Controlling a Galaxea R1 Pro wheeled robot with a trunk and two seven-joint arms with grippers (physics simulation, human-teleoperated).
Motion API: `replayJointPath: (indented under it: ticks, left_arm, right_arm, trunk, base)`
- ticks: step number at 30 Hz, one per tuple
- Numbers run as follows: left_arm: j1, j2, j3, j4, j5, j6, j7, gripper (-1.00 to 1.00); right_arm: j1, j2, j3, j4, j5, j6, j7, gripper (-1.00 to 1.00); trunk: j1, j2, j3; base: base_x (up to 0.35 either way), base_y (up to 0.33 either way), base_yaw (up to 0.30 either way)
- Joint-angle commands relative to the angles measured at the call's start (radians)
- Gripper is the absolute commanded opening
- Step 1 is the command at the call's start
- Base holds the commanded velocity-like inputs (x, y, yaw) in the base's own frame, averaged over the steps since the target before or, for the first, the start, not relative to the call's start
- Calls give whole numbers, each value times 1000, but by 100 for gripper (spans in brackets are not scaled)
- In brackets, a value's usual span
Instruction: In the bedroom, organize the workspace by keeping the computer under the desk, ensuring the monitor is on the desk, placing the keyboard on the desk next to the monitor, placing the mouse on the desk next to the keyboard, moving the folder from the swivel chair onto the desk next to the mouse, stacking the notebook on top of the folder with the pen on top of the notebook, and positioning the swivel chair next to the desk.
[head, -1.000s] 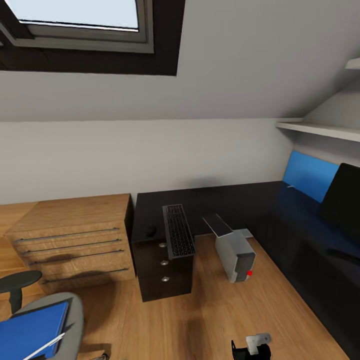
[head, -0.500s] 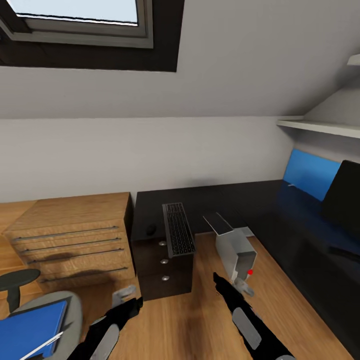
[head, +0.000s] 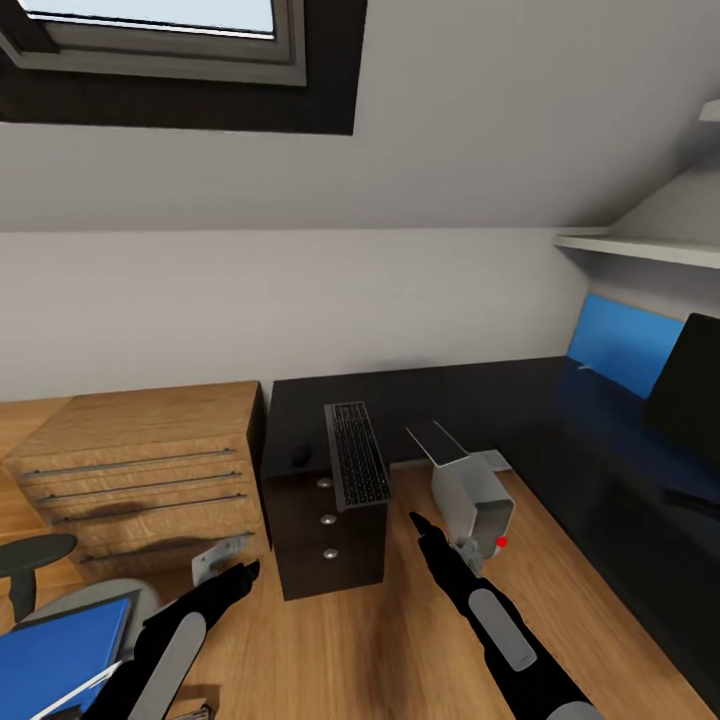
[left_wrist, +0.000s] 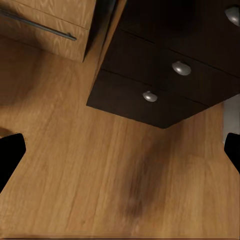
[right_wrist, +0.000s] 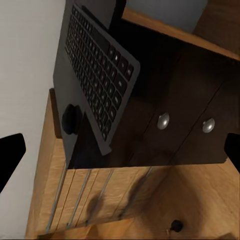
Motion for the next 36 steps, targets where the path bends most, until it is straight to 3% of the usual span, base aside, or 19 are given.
replayJointPath:
  ticks: [1,5,10,13,23,27,30,33,36]
  left_arm:
    - [-1,1,-3,-1,10,0,11,100]
    - [-1,0,-3,-11,6,1,14,100]
    - [-2,-2,-6,-28,9,2,16,100]
    - [-2,-3,-9,-25,9,2,16,100]
    - [-2,-3,-14,-23,10,3,16,100]
    - [-2,-3,-74,-20,11,4,16,100]
    - [-2,-1,-81,-20,12,4,16,100]
    - [-2,0,-83,-20,12,4,16,100]
    - [-2,-1,-86,-20,13,4,16,100]
  right_arm:
    - [0,0,2,0,-9,3,4,100]
    - [1,1,17,0,-8,4,5,100]
    - [1,0,120,0,-6,0,8,100]
    - [1,-2,145,-1,-6,-1,9,100]
    - [1,-6,156,1,-4,-5,9,100]
    - [1,-7,158,40,-4,-85,8,100]
    - [1,-6,159,48,-2,-105,8,100]
    - [1,-4,160,50,18,-126,7,100]
    - [1,-3,160,51,74,-137,7,100]
  trunk:
    - [4,-8,-4]
    - [19,-36,-17]
    - [38,-71,-33]
    - [50,-92,-42]
    - [88,-162,-73]
    - [104,-190,-86]
    - [115,-211,-95]
    - [127,-232,-105]
    - [138,-253,-114]
  base:
    - [0,0,0]
    - [0,0,0]
    - [0,0,0]
    - [0,0,0]
    - [0,0,0]
    - [0,0,116]
    - [0,0,227]
    - [0,0,225]
    - [0,0,80]
